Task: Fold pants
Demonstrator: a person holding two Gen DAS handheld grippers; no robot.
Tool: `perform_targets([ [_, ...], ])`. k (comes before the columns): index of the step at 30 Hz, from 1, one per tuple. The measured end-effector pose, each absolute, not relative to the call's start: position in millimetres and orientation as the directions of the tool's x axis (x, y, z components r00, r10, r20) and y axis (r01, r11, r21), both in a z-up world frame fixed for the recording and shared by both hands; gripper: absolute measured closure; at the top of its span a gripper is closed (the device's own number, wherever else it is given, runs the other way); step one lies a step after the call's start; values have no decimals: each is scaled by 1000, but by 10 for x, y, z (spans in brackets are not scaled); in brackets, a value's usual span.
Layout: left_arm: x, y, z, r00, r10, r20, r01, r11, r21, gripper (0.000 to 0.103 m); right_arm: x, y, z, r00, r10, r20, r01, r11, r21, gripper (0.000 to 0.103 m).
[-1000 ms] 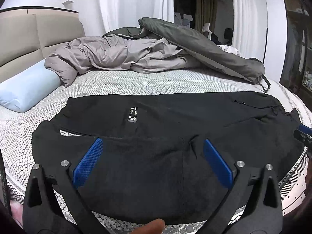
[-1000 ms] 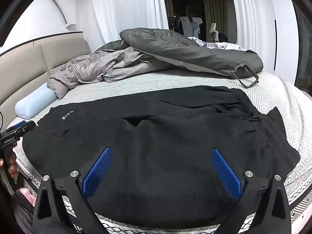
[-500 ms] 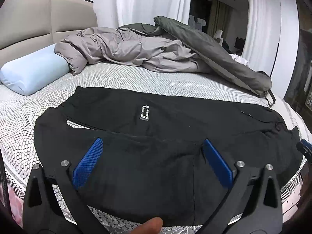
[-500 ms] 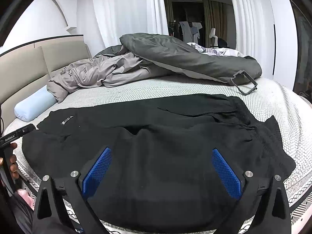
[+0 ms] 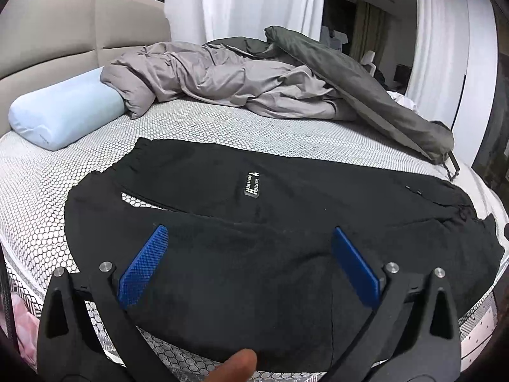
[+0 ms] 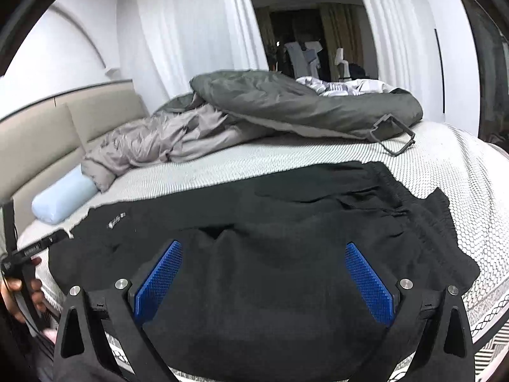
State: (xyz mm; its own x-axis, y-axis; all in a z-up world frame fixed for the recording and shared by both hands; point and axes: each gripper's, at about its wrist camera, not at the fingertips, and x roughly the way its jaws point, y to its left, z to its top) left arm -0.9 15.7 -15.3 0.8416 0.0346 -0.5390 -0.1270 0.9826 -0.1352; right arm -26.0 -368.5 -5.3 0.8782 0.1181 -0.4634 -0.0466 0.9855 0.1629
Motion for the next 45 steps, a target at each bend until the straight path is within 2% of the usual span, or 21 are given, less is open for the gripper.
perform_targets([
  [4, -35, 297, -144, 836, 42, -546, -141, 980, -141, 1, -357, -3756, 10, 916, 73, -394, -13, 988, 152, 0],
  [8, -91, 589, -132, 834, 83, -546, -197, 968, -155, 1, -346, -3798, 21, 893, 64, -446, 2, 990, 144, 0],
  [12, -202, 1013, -131, 825, 165, -541, -289, 945, -152, 1, -366, -3887, 15, 884, 90, -460, 0, 981, 192, 0],
  [16, -301, 1570, -243, 797, 184, -575, -373, 899, -230, 2, -379, -3923, -3, 874, 78, -479, 15, 982, 186, 0],
  [21, -400, 1996, -412, 736, 270, -620, -475, 859, -189, 16, -385, -3940, -29, 866, 82, -494, 12, 983, 183, 0],
  [23, -395, 2120, -499, 722, 260, -641, -474, 861, -185, 30, -374, -3933, -43, 862, 79, -501, 11, 985, 175, 0],
  [25, -381, 2205, -582, 716, 220, -663, -453, 868, -202, 37, -368, -3921, -68, 857, 73, -509, 13, 986, 164, 0],
  [31, -166, 2279, -738, 706, 82, -703, -400, 866, -300, 38, -298, -3856, -118, 838, 96, -537, -4, 986, 169, 0],
  [34, -20, 2279, -814, 690, 47, -722, -408, 850, -334, 38, -268, -3754, -148, 836, 73, -544, -11, 993, 115, 0],
  [36, 100, 2288, -869, 687, 37, -726, -409, 846, -343, 51, -261, -3681, -166, 833, 46, -551, -6, 997, 73, 0],
  [38, 251, 2253, -877, 671, 71, -738, -432, 847, -311, 92, -267, -3615, -175, 833, 31, -552, -10, 999, 41, 0],
  [41, 245, 2188, -787, 688, 120, -716, -442, 852, -281, 102, -268, -3535, -190, 834, -7, -552, -10, 1000, -28, 0],
  [45, 81, 2126, -610, 698, 209, -685, -472, 854, -220, 103, -273, -3501, -213, 832, -53, -552, 2, 996, -94, 0],
])
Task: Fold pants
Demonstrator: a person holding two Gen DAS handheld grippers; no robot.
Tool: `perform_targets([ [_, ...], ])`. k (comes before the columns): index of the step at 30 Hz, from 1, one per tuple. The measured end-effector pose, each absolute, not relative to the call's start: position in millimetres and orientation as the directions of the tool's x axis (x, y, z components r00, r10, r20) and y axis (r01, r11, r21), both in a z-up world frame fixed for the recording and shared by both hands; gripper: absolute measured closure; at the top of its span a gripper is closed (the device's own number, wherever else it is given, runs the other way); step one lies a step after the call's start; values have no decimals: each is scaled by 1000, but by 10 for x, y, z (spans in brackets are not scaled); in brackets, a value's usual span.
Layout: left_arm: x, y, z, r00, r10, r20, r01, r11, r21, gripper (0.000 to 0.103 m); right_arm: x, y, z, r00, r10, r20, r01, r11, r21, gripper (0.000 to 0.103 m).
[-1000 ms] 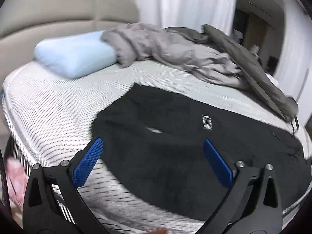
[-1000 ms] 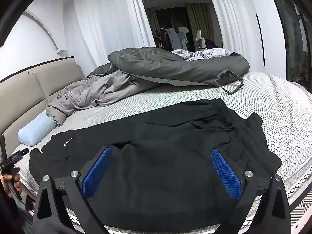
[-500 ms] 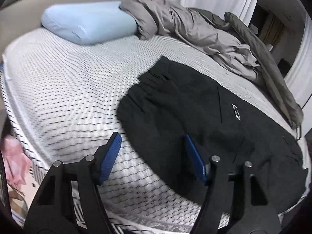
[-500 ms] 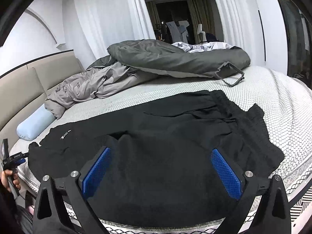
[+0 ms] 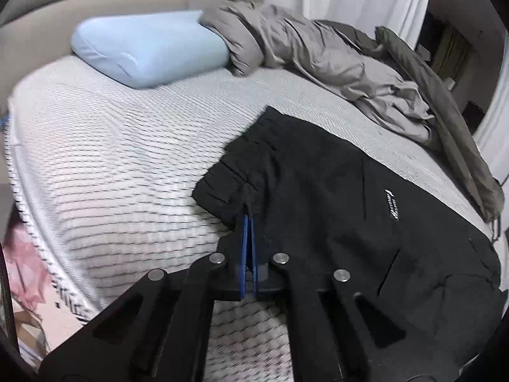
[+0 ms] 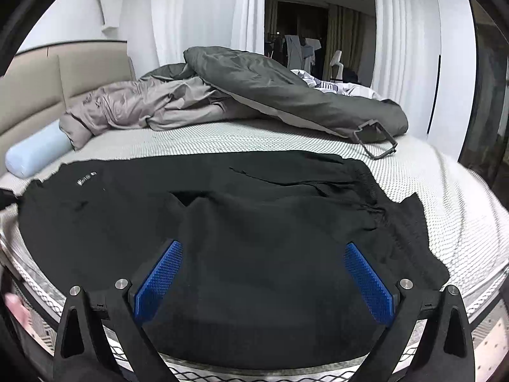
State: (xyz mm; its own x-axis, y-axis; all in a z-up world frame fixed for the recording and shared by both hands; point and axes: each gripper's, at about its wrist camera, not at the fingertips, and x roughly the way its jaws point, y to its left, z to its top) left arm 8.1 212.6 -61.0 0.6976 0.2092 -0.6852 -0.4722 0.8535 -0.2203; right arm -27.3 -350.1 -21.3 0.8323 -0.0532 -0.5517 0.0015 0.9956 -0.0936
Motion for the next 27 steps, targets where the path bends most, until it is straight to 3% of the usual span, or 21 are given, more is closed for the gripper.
perform_targets([
  [6, -177, 2244, -679, 637, 223, -738, -508, 841, -184, 103, -301, -3510, -235, 822, -82, -563, 15, 992, -123, 0],
  [16, -216, 2240, -662, 646, 225, -730, -501, 846, -183, 103, -261, -3609, -215, 812, -101, -575, 35, 991, -126, 0],
  [23, -261, 2244, -654, 652, 215, -727, -492, 850, -190, 103, -302, -4721, -208, 759, -100, -643, 254, 955, 151, 1],
  [26, -278, 2239, -665, 653, 212, -727, -486, 853, -188, 103, -310, -5196, -358, 720, -52, -692, 330, 903, 276, 18],
  [27, -283, 2233, -661, 654, 211, -727, -484, 855, -187, 103, -286, -5282, -413, 707, -42, -706, 346, 891, 295, 18],
])
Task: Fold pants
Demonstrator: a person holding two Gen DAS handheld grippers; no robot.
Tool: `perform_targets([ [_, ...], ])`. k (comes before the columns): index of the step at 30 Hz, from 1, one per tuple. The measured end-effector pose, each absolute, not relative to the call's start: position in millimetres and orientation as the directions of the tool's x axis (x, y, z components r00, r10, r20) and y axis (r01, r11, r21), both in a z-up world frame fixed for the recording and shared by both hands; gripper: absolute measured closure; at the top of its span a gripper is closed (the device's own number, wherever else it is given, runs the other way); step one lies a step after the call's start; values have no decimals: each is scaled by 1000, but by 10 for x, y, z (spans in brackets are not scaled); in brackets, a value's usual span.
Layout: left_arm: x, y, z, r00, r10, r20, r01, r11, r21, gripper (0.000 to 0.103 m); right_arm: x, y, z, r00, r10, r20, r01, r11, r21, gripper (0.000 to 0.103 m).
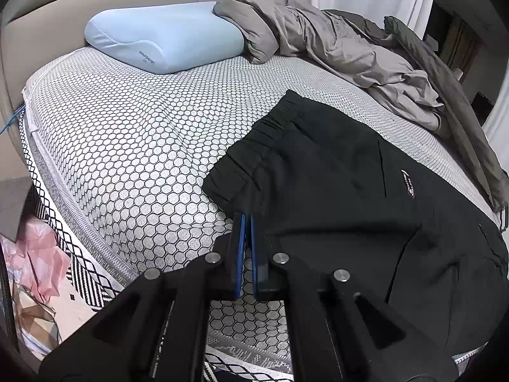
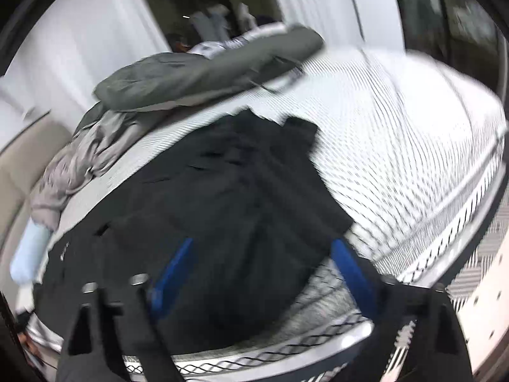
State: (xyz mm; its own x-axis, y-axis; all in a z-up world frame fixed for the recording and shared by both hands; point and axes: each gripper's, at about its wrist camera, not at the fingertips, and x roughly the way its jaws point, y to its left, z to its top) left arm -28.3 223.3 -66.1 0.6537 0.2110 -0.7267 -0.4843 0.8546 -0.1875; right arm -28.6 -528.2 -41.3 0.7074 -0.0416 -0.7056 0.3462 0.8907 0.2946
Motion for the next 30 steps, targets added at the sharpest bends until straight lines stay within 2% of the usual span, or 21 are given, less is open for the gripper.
perform_targets([
  [1, -283, 2223, -657, 655, 212, -725, -482, 856, -185, 103, -252, -5361, -475, 693, -31, -720, 362, 879, 311, 21],
  [2, -282, 2212, -654, 654, 216, -725, -482, 858, -179, 103, -205, -5434, -536, 683, -16, -730, 374, 866, 331, 27],
  [6, -268, 2189, -663, 654, 216, -725, -480, 859, -177, 103, -25, -5677, -692, 687, -18, -727, 426, 820, 382, 30],
  [7, -262, 2188, -675, 652, 213, -728, -481, 858, -179, 103, -2, -5725, -700, 698, -23, -716, 434, 809, 396, 41],
  [10, -259, 2157, -688, 655, 221, -723, -477, 862, -168, 103, 7, -5701, -582, 719, -44, -694, 422, 821, 385, 89],
  [14, -278, 2135, -761, 650, 192, -735, -470, 862, -190, 103, -70, -5662, -294, 756, -102, -647, 399, 855, 331, 92],
  [16, -290, 2105, -794, 644, 176, -744, -461, 866, -193, 103, -107, -5786, -355, 714, -140, -686, 460, 833, 309, 90],
  [19, -326, 2032, -755, 638, 198, -744, -453, 878, -155, 101, 16, -5866, -617, 611, -131, -781, 499, 829, 252, 78],
  [21, -394, 2033, -670, 652, 179, -737, -445, 877, -180, 87, -90, -5883, -459, 659, -141, -739, 493, 823, 282, 60],
  [22, -436, 2040, -601, 665, 169, -728, -443, 874, -202, 68, -165, -5896, -354, 685, -167, -709, 496, 820, 286, 44],
  [23, -474, 2042, -518, 676, 172, -716, -444, 871, -210, 48, -246, -5911, -278, 708, -185, -682, 496, 817, 294, 41],
  [25, -536, 2019, -310, 698, 201, -687, -448, 871, -201, 32, -353, -5903, -54, 768, -171, -617, 459, 819, 344, 41],
  [27, -549, 1966, -99, 728, 196, -657, -417, 887, -197, 22, -288, -5813, 132, 798, -115, -591, 403, 832, 381, 40],
  [28, -529, 1924, 12, 746, 177, -643, -387, 900, -201, 14, -281, -5754, 165, 808, -89, -582, 373, 843, 388, 35],
  [29, -502, 1902, 85, 756, 170, -632, -372, 906, -201, 10, -216, -5684, 224, 810, -56, -584, 338, 858, 386, 24],
  [30, -444, 1888, 166, 766, 169, -621, -361, 911, -197, 7, -173, -5616, 240, 811, -35, -584, 313, 870, 381, 19],
])
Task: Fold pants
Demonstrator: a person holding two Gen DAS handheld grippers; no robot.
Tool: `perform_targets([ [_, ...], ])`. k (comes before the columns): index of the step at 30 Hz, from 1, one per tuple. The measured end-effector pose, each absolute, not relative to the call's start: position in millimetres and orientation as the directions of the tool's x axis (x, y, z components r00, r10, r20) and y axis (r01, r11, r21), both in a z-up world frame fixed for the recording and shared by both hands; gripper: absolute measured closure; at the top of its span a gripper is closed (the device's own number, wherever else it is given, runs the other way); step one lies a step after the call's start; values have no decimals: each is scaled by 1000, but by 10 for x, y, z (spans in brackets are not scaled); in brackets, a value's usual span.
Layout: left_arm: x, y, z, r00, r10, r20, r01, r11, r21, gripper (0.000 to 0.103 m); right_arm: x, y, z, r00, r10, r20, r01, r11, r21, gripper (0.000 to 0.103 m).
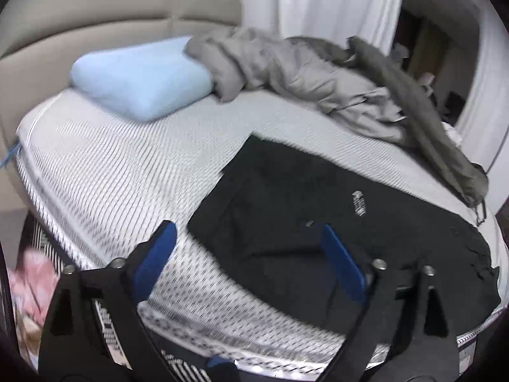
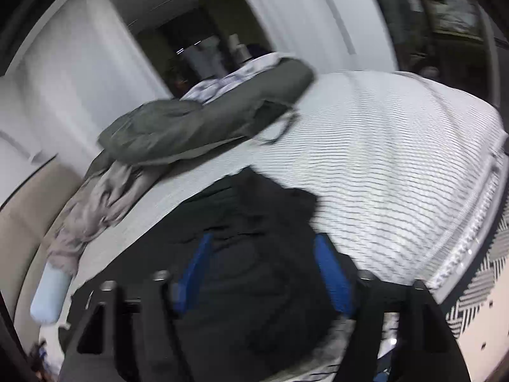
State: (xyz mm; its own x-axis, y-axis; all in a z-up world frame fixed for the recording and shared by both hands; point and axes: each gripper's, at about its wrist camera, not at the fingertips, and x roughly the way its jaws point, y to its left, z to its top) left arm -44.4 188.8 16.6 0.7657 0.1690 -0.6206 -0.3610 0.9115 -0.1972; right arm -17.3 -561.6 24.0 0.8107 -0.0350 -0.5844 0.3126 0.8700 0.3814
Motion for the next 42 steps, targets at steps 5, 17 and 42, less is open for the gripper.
perform_targets([
  [5, 57, 1723, 382, 800, 93, -593, -239, 956, -172, 1, 220, -5317, 303, 779, 48, -625, 191, 931, 311, 12],
  [17, 1815, 2001, -182, 646, 46, -762, -170, 982, -85, 1, 1797, -5654, -37, 659, 45, -751, 232, 937, 260, 12],
  [42, 3287, 2482, -728, 499, 64, -864, -321, 940, -116, 102, 2822, -6058, -288, 688, -26, -726, 271, 936, 224, 89],
])
